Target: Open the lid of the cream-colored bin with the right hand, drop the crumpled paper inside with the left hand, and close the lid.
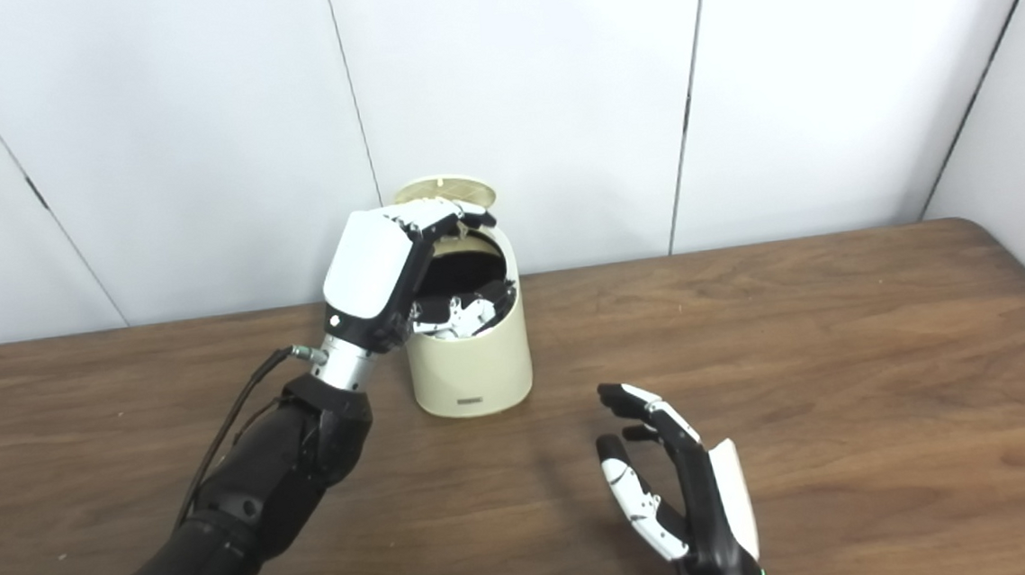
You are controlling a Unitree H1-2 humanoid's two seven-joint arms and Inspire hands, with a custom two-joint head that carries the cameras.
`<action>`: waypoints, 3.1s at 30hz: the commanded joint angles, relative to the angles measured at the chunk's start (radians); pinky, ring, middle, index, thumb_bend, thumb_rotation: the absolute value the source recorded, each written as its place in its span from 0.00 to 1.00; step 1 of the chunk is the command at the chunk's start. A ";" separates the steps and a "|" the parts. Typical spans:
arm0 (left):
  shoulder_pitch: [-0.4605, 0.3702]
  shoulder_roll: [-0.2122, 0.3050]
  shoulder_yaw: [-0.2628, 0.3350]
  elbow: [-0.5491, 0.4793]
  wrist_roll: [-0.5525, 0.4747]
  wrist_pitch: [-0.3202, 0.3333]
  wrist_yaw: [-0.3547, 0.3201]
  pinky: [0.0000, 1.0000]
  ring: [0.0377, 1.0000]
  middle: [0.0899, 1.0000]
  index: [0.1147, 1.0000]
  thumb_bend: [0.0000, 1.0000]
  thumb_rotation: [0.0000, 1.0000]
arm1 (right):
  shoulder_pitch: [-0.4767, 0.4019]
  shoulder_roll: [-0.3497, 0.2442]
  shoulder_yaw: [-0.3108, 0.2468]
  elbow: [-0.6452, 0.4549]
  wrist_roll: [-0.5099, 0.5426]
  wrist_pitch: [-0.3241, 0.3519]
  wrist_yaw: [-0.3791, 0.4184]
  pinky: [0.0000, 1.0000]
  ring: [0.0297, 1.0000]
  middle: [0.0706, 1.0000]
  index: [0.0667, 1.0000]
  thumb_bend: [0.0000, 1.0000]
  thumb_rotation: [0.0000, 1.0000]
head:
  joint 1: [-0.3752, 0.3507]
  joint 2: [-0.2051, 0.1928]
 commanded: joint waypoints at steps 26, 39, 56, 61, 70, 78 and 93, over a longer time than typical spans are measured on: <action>0.020 0.031 -0.050 -0.121 -0.033 -0.015 0.136 0.13 0.15 0.17 0.40 0.51 0.05 | -0.004 -0.001 0.003 -0.023 0.004 -0.026 -0.006 0.67 0.75 0.73 0.72 0.12 0.72 | 0.012 0.006; 0.218 0.125 0.031 -0.484 -0.177 -0.015 0.108 0.14 0.15 0.18 0.40 0.51 0.05 | -0.017 -0.033 -0.013 -0.005 0.039 -0.030 0.003 0.66 0.75 0.73 0.72 0.12 0.71 | 0.048 0.005; 0.651 0.137 0.345 -0.902 -0.462 -0.015 -0.138 0.11 0.12 0.15 0.40 0.51 0.04 | -0.025 -0.066 -0.025 0.005 0.070 -0.036 0.009 0.67 0.74 0.72 0.71 0.13 0.74 | 0.083 0.011; 0.748 0.128 0.390 -0.930 -0.519 -0.015 -0.177 0.09 0.10 0.13 0.40 0.51 0.04 | -0.023 -0.076 -0.029 0.001 0.082 -0.036 0.014 0.67 0.74 0.72 0.71 0.13 0.73 | 0.094 0.013; 0.868 0.134 0.408 -0.958 -0.610 -0.015 -0.192 0.10 0.11 0.14 0.41 0.51 0.04 | -0.023 -0.092 -0.036 -0.007 0.094 -0.035 0.023 0.66 0.74 0.73 0.72 0.12 0.76 | 0.106 0.016; 0.948 0.083 0.459 -0.944 -0.654 -0.015 -0.258 0.17 0.18 0.20 0.41 0.50 0.04 | -0.025 -0.108 -0.043 0.000 0.122 -0.054 0.028 0.65 0.73 0.72 0.71 0.08 0.68 | 0.114 0.016; 0.981 0.007 0.509 -0.924 -0.853 -0.003 -0.526 0.35 0.38 0.39 0.42 0.48 0.06 | -0.011 -0.121 -0.069 -0.014 0.149 -0.064 0.043 0.64 0.74 0.73 0.72 0.12 0.64 | 0.121 0.031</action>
